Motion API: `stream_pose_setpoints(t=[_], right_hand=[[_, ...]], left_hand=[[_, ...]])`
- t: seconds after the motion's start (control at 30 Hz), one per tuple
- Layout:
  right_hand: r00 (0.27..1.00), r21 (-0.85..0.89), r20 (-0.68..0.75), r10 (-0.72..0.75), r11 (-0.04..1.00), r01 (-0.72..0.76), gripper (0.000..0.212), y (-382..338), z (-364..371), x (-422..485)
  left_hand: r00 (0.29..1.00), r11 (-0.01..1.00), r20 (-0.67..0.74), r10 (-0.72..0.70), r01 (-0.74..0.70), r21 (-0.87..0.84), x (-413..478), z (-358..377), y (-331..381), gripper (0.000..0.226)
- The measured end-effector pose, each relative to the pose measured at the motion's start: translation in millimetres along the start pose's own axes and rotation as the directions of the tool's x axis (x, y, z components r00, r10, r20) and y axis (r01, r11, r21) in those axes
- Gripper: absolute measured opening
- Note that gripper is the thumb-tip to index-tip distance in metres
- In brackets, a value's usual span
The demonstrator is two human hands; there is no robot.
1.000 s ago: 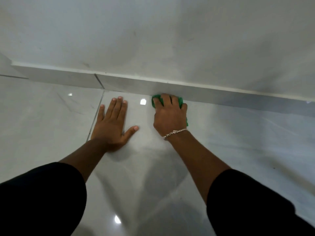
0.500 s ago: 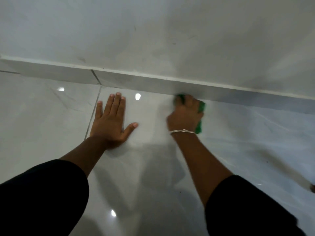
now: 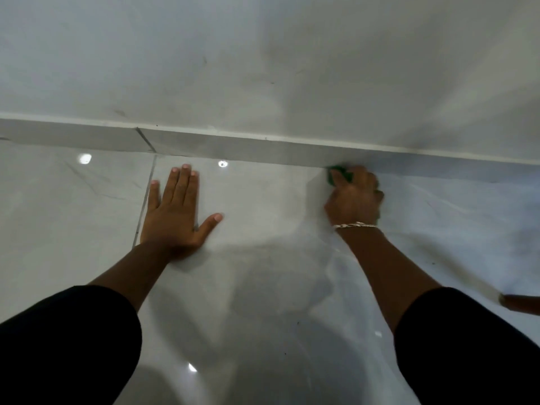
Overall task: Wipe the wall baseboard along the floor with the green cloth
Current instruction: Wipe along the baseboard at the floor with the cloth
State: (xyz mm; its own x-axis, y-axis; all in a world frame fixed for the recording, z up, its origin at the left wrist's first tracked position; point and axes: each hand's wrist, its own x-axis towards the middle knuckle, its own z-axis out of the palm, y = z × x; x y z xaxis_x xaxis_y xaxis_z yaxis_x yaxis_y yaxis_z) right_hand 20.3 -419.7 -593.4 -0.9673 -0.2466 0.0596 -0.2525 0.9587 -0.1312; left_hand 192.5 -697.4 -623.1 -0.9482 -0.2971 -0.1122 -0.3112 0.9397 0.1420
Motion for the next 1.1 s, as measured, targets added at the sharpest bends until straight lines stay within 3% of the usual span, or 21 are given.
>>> stream_pose_setpoints(t=[0.1,0.17,0.37,0.43,0.53,0.73,0.9,0.97,1.1], right_hand=[[0.974,-0.033,0.012,0.224,0.974,-0.224,0.047,-13,2,1],[0.963,-0.037,0.019,0.269,0.963,-0.268,0.047,-49,4,-5],[0.994,0.065,0.076,-0.075,0.995,0.070,0.048,-167,14,-26],[0.979,0.098,0.080,-0.185,0.979,0.177,0.048,-171,14,-22],[0.956,0.046,0.086,-0.279,0.960,0.276,0.051,-122,8,-13],[0.997,-0.072,0.036,0.068,0.995,-0.065,0.048,12,-4,4],[0.941,-0.022,0.012,0.338,0.941,-0.338,0.040,-37,-1,2],[0.952,-0.012,0.038,0.303,0.953,-0.303,0.043,-70,1,-5],[0.994,0.037,0.105,0.013,0.999,-0.017,0.050,-149,7,-22]], left_hand=[[1.000,1.000,0.005,0.004,-0.004,0.012,2,1,1,0.097],[1.000,1.000,0.005,0.003,-0.003,0.012,2,2,1,0.097],[1.000,1.000,-0.021,0.011,-0.011,-0.003,3,3,1,0.099],[1.000,1.000,-0.026,0.009,-0.009,-0.006,2,2,1,0.099],[1.000,1.000,-0.022,0.010,-0.010,-0.011,0,-1,1,0.097],[1.000,1.000,-0.003,0.011,-0.011,-0.023,0,-3,1,0.097],[1.000,1.000,0.026,-0.003,0.002,0.011,0,-4,2,0.097],[0.999,1.000,0.032,0.005,-0.005,0.024,2,-3,1,0.096],[1.000,1.000,0.009,0.019,-0.019,0.013,3,2,-3,0.096]])
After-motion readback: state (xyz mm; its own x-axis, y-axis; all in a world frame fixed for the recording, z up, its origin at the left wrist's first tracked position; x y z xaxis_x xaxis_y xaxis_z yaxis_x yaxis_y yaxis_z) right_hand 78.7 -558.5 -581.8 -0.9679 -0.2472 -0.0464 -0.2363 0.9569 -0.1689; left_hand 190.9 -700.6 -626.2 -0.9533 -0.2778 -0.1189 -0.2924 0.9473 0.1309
